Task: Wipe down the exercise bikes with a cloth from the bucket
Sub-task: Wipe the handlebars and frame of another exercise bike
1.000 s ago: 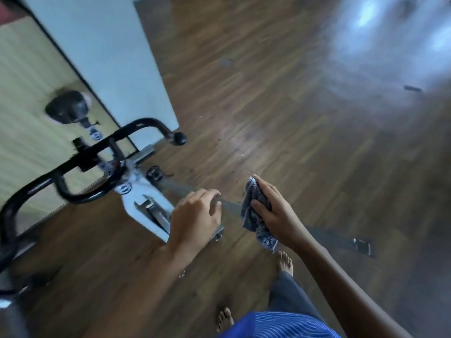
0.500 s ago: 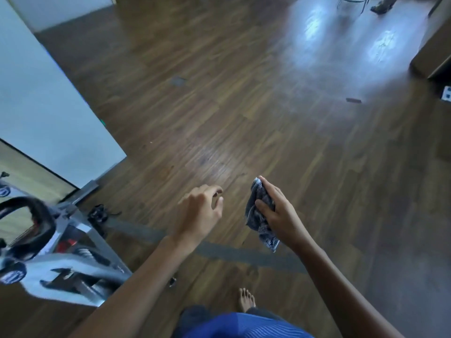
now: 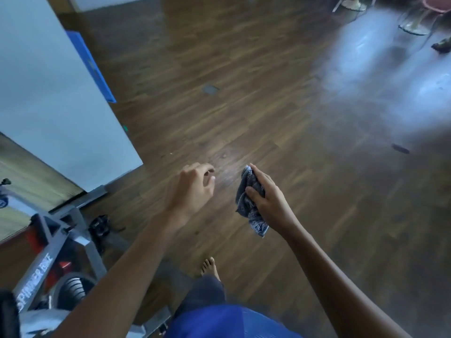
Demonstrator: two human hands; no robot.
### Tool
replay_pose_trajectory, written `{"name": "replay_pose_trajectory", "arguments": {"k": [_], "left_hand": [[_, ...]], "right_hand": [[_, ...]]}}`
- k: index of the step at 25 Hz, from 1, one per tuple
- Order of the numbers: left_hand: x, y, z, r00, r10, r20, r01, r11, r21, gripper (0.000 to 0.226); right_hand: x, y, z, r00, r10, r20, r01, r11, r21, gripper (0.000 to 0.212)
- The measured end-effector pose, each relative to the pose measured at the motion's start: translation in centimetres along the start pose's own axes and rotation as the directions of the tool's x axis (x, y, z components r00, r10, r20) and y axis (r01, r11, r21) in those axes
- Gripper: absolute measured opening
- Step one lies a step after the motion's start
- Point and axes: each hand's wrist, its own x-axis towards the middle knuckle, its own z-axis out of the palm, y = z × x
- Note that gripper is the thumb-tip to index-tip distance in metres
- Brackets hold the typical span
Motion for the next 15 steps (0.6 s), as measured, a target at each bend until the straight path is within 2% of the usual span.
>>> {"name": "replay_pose_trajectory", "arguments": {"k": [5,9,11,15], "left_hand": [[8.0,-7.2,-5.2,0.978,-0.17,-0.121,0.178,0.982,0.058,0.021],[11.6,-14.0,-9.1,0.911,-0.35,-0.22,0.367,0.93,0.04,0.024],[13.0,-18.4,-10.4,0.839,-0.475,-0.264,0.488,0.873,-0.019,0.024],[14.9,-26.1,-13.2,0.587,-0.71,-0.39,0.727,0.674,-0.132,0.021]], "right_hand": [[13.6,-6.0,5.0,0.981,-0.086,0.173,0.091,0.996,-0.02,0.057],[23.6,-10.3,11.7,0.908,-0.18,0.379,0.207,0.978,-0.032,0.059],[28.5,-12.6,16.1,0.845,-0.226,0.485,0.272,0.962,-0.027,0.059],[36.9,-17.2,26.9,0.678,-0.268,0.685,0.352,0.936,0.018,0.057]]}}
